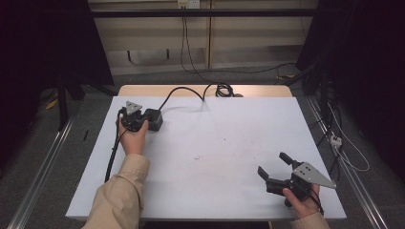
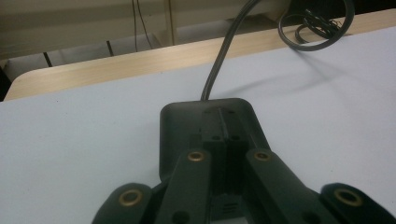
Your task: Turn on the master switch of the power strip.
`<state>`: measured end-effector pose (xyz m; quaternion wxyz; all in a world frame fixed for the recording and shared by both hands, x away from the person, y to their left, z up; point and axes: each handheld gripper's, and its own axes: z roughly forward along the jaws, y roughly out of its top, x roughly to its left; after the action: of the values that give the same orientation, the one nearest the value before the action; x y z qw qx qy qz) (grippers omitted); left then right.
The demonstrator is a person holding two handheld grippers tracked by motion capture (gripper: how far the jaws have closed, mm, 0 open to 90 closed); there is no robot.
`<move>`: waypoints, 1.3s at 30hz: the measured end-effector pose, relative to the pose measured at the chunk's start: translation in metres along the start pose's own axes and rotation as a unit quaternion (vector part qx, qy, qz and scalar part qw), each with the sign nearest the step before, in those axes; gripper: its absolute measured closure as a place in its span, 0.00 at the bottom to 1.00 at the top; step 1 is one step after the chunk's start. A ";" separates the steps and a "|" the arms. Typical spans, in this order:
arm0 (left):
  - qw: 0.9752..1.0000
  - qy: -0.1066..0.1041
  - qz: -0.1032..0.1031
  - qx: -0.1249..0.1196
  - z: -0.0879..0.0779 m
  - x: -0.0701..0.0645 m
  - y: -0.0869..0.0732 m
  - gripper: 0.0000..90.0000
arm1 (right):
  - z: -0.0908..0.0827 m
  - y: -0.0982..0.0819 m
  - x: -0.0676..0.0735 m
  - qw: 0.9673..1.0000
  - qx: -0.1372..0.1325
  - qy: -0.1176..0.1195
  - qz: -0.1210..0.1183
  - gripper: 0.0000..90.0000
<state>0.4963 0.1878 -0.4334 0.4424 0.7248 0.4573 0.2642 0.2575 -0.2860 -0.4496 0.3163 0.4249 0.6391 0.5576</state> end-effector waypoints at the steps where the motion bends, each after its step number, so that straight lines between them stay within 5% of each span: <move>1: 1.000 0.000 -0.001 0.001 0.000 0.000 0.000 1.00 | 0.000 0.000 0.000 1.000 -0.001 0.001 -0.001 0.05; 29: 1.000 -0.008 -0.015 0.002 -0.007 0.004 0.004 1.00 | 0.003 0.000 0.001 1.000 0.001 0.003 -0.003 0.05; 39: 1.000 -0.018 -0.011 0.005 -0.015 0.000 0.009 0.85 | 0.006 0.001 0.003 1.000 0.002 0.007 -0.007 0.05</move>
<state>0.4880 0.1925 -0.4185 0.4500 0.7262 0.4588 0.2441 0.2615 -0.2810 -0.4496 0.3151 0.4168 0.6456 0.5570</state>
